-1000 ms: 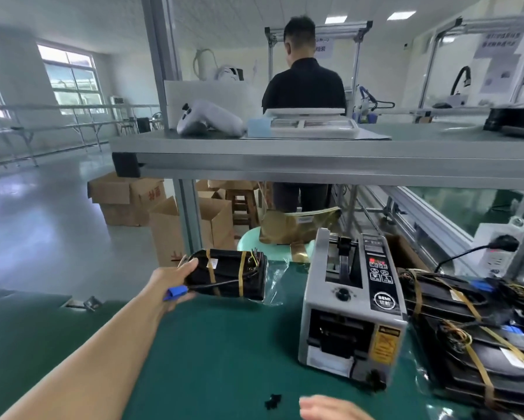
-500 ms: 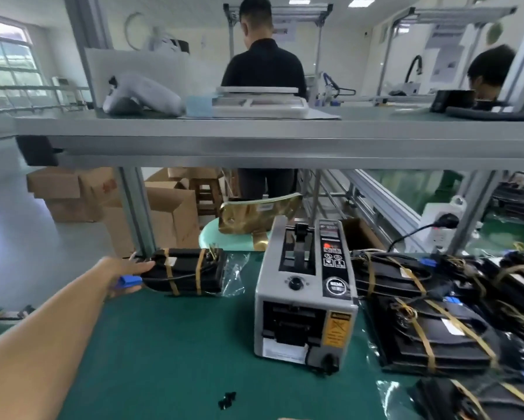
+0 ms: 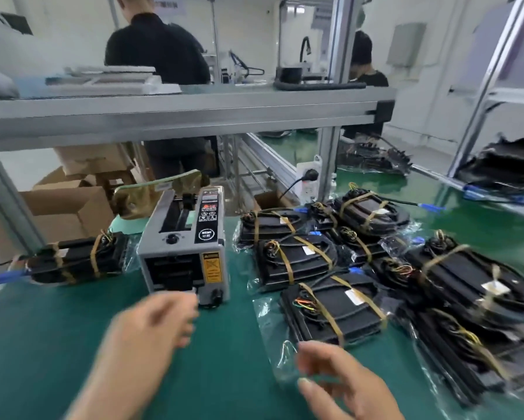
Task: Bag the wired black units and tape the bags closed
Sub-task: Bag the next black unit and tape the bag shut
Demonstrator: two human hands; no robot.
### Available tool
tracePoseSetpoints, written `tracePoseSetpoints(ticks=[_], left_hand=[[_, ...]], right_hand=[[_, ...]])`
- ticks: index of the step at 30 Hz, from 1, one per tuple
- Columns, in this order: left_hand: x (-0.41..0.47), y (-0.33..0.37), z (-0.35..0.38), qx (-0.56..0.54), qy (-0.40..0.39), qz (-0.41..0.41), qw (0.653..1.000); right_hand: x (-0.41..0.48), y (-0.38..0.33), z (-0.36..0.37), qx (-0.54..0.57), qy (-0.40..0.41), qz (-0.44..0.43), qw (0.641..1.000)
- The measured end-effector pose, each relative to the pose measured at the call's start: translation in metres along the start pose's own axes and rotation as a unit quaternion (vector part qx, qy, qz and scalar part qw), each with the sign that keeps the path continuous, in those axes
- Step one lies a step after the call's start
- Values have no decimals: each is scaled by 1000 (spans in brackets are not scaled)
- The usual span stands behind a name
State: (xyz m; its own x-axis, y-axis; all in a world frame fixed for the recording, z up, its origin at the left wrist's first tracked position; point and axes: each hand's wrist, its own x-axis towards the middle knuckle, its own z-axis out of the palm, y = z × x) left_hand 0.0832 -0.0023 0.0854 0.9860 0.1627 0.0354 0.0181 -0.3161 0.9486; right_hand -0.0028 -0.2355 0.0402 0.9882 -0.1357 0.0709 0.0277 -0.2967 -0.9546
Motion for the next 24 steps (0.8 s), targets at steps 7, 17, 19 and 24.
tracePoseSetpoints(ticks=[7,17,19,24], left_hand=[[-12,12,135,-12,-205,-129,970],[15,17,171,-25,-175,-228,958],[14,16,170,-26,-173,-234,956],[3,5,153,-95,-169,-251,948]], right_hand=[[-7,48,-51,155,211,145,954],[40,41,-74,357,187,241,883],[49,43,-76,361,187,229,885],[56,39,-62,315,171,179,916]])
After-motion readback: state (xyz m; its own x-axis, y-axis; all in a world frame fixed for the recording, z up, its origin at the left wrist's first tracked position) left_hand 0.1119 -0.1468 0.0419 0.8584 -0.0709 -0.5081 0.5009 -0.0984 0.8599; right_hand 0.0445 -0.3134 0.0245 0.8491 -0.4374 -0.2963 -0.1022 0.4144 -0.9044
